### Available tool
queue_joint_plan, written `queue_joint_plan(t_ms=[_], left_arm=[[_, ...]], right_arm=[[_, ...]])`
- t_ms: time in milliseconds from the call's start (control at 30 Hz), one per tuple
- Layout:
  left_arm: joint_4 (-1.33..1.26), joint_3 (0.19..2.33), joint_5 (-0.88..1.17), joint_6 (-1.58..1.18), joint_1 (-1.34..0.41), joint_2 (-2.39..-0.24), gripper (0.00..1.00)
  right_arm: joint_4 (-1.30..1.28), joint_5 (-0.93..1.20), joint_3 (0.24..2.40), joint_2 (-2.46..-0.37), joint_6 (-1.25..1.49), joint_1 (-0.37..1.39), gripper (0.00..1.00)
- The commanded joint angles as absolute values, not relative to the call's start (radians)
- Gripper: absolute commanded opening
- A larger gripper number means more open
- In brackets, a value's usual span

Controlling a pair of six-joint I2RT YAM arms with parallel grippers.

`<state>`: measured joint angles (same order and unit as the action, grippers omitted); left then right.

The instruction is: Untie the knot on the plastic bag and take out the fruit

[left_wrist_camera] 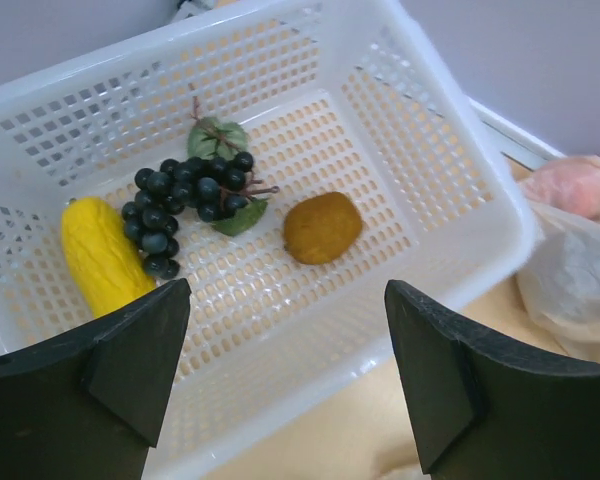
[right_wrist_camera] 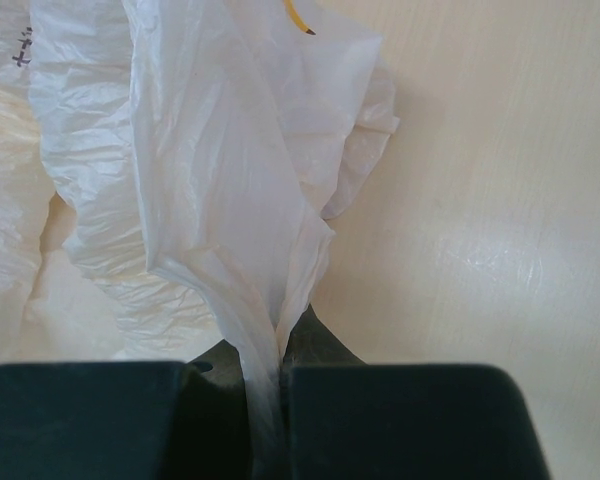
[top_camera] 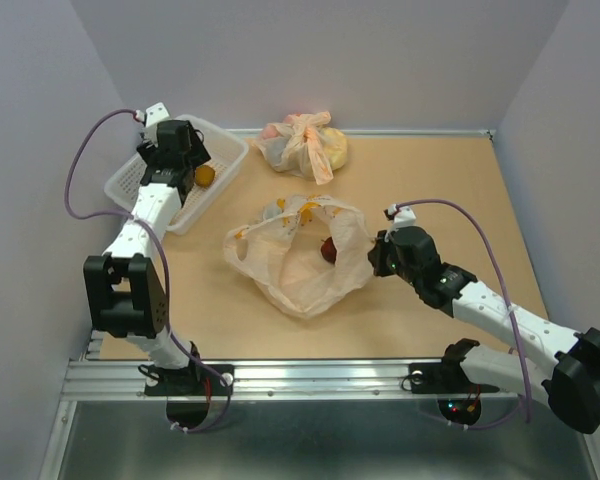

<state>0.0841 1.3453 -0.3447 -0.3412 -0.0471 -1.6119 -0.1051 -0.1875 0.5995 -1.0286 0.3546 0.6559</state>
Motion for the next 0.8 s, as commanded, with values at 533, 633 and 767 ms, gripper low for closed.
queue_joint_plan(t_ms=[533,633,767], left_arm=[[0.020,0.965,-0.336,-0.621,-0.874,-1.253,0.82],[0.005,0.976,-0.365,-0.695,-0.908,-1.340,0.81],[-0.024,1.012,-0.416,-0.756,-0.936,-1.452,0.80]], right_arm=[[-0.140,-0.292,0.635,-0.940,0.373,0.660,0.00],[-0.141,-0.253,0.634,-0.942,0.365,0.660,0.00],[-0.146,-0.244,0.621,-0.925,0.370,0.660,0.00]])
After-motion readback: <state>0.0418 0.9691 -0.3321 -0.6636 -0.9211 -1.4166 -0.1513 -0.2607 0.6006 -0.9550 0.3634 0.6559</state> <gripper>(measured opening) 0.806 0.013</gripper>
